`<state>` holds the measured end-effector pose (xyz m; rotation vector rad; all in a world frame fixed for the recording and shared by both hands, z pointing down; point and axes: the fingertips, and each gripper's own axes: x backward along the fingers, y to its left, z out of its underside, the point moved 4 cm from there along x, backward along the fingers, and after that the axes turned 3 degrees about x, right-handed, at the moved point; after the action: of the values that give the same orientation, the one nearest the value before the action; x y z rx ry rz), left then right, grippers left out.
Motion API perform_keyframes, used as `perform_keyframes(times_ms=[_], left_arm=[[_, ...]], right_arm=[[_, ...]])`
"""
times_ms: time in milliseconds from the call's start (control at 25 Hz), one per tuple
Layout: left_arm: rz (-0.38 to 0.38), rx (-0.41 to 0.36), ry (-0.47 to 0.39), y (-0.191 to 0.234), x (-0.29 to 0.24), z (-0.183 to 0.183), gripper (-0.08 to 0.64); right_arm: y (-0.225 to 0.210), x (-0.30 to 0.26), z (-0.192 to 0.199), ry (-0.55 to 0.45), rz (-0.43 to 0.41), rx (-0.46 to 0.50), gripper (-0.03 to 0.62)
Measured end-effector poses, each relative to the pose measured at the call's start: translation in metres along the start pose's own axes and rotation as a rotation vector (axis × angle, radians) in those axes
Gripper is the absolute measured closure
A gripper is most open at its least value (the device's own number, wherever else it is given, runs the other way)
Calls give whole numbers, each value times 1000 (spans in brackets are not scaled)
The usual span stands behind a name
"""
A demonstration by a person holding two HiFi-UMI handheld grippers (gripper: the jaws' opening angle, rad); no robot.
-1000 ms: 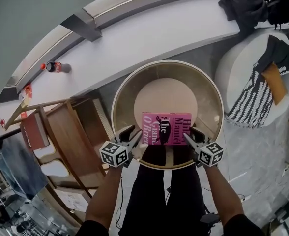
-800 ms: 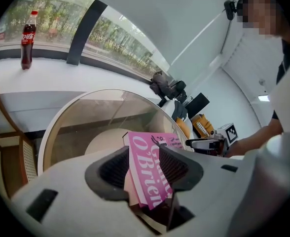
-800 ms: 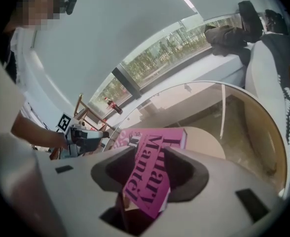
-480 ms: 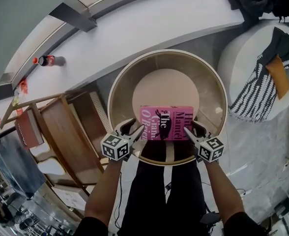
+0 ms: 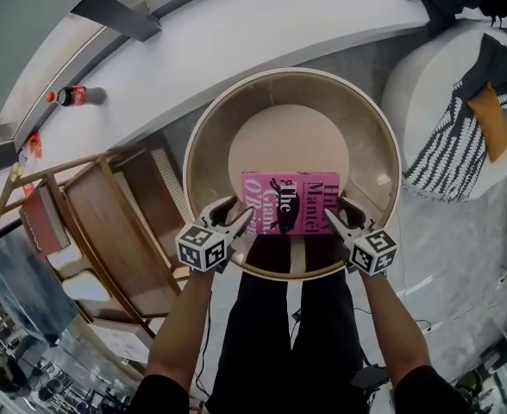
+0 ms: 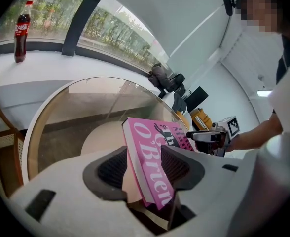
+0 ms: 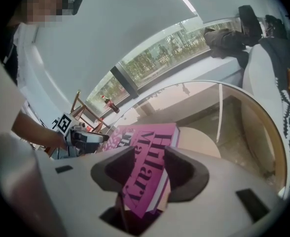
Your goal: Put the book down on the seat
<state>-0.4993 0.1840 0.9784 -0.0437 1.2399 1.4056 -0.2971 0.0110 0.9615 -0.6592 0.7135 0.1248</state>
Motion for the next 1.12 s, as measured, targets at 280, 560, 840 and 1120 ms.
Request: perform_keyframes(times_ms=[280,560,840,1120], left_arm=[[-15,28,18,5,-6,10,362],[6,42,37,1,-14,19,362],[13,74,16,0,-16,22,362],[6,76,5,0,-16,22,362]], right_arm=[[-12,5,1,-8,39,-10,419],[-10,-1,15,22,12,-36,419],[-11,-7,26,50,1,-58,419],[-11,-8,25,57,-6,-69,420]])
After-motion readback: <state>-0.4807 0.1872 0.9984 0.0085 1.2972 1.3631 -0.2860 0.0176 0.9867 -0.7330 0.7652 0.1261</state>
